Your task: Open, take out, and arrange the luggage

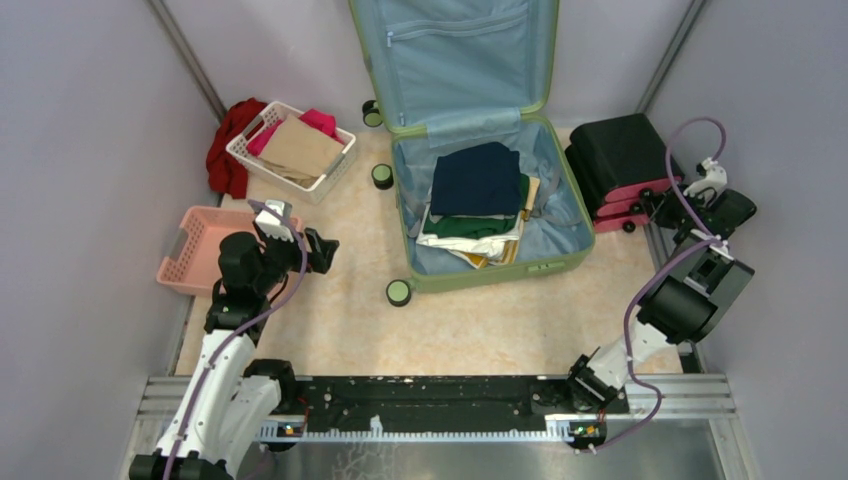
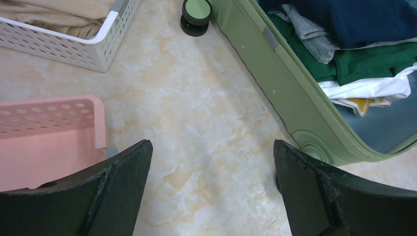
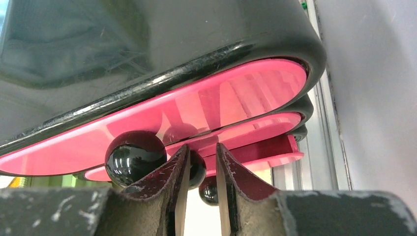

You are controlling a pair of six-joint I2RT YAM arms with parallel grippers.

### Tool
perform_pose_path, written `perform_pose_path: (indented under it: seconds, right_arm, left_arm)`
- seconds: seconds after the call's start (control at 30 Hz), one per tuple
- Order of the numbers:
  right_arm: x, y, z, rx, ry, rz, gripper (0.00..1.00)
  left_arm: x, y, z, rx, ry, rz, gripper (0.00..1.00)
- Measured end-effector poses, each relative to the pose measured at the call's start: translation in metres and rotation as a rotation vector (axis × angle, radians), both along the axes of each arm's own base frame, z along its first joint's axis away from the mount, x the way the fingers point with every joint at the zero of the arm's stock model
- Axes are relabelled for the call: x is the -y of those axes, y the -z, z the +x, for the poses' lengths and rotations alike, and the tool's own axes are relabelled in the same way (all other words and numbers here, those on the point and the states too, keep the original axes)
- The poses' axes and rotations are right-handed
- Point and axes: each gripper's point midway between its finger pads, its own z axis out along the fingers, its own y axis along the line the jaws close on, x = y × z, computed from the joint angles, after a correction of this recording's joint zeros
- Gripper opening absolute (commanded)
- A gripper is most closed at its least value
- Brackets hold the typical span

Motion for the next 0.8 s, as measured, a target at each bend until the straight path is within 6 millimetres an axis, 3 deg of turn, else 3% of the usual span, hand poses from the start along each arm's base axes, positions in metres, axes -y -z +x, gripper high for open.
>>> perform_pose_path:
  seconds: [0.4,0.8]
  right_arm:
    - [-0.005,-0.001,0.008,0.003,0.028,0.071,0.30]
    - [0.002,0.004,-0.008,0.001,0.035,0.017,0.33]
  left_arm:
    - [0.000,-0.002,0.000,0.006,0.000,0.001,0.99]
    - [0.000,-0.003,-0.001,0.013,0.000,0.000,0.99]
